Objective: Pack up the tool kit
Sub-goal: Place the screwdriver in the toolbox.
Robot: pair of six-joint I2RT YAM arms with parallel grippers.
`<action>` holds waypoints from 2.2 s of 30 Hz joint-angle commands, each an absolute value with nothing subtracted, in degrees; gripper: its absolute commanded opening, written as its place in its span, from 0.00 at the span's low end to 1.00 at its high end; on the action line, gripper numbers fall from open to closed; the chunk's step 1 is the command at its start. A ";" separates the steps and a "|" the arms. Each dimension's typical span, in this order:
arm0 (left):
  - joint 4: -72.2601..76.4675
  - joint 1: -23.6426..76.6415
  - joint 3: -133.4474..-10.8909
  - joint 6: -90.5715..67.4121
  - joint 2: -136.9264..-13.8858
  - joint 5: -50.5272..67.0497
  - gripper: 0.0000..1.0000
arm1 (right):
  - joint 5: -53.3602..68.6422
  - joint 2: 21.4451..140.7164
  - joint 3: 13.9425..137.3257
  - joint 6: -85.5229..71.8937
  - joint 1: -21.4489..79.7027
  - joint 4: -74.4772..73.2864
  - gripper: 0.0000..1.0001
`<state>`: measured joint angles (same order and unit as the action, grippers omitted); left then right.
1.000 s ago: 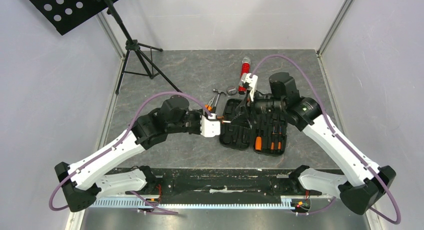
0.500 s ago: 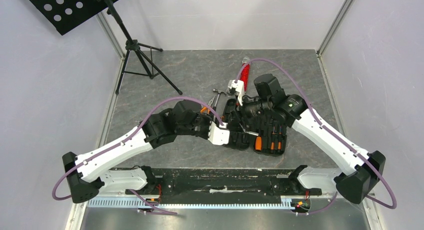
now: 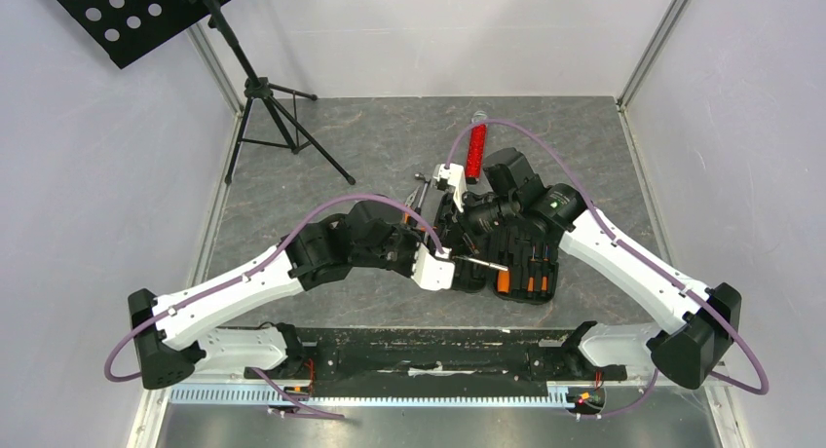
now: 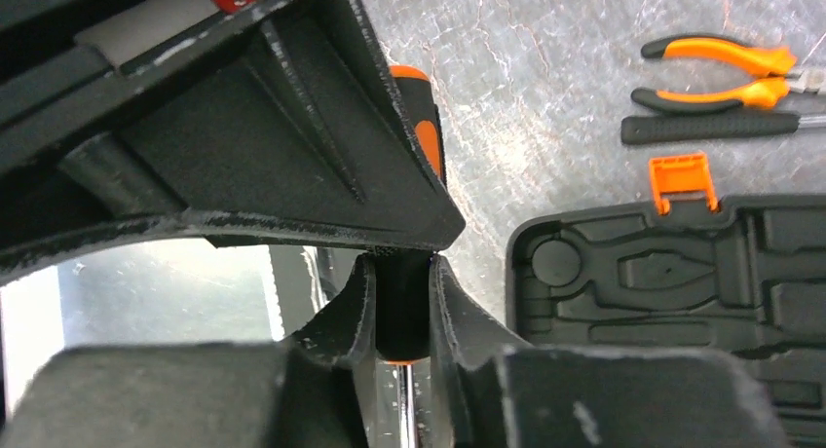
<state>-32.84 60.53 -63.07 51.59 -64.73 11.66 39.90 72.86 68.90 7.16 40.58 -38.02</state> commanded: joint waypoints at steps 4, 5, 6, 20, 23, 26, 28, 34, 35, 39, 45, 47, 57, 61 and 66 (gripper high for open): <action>-28.24 61.19 -63.16 53.60 -64.08 8.85 0.08 | 36.55 72.69 69.67 7.38 40.50 -37.88 0.00; -27.52 61.19 -62.46 53.46 -63.83 8.43 0.10 | 35.97 72.52 69.47 7.34 40.50 -37.88 0.00; -26.77 61.11 -61.82 53.24 -63.51 8.09 0.12 | 35.40 72.44 69.14 7.32 40.52 -37.97 0.00; -8.54 59.79 -50.92 46.00 -60.68 -3.65 0.56 | 15.79 71.41 58.94 3.37 37.36 -36.72 0.00; -4.15 59.31 -47.37 44.59 -58.54 -4.69 0.68 | 12.93 70.48 56.58 1.65 35.33 -34.81 0.00; -1.50 58.77 -45.49 41.98 -56.91 -7.85 0.77 | 6.65 69.34 54.47 -1.88 33.35 -33.12 0.00; -0.85 57.71 -45.68 37.46 -56.59 -11.97 0.83 | 0.74 68.80 52.87 -5.44 31.74 -32.55 0.00; -0.19 47.77 -46.53 18.69 -57.25 -22.91 0.95 | -15.47 63.89 44.22 -20.13 28.04 -25.92 0.00; -0.18 45.82 -46.66 15.49 -57.58 -23.73 0.96 | -17.80 62.90 42.12 -22.28 28.04 -23.87 0.00; -0.18 38.95 -47.33 7.51 -59.29 -25.22 0.95 | -24.75 61.18 37.24 -27.89 28.04 -18.17 0.00; -0.18 37.97 -46.30 7.42 -59.09 -26.18 0.94 | -28.81 61.70 31.60 -32.58 28.04 -11.62 0.00; 1.38 37.97 -45.93 7.80 -58.75 -26.53 0.94 | -28.68 61.96 29.49 -32.95 28.04 -8.65 0.00; 1.58 37.97 -45.62 8.27 -58.58 -26.11 0.93 | -28.41 65.37 25.66 -29.83 27.94 3.77 0.00; 1.67 37.97 -45.53 8.44 -58.45 -26.03 0.93 | -30.29 65.99 25.75 -29.64 27.99 5.89 0.00; 1.67 37.97 -45.53 8.61 -58.19 -25.84 0.93 | -31.70 67.78 26.06 -28.62 27.60 7.07 0.00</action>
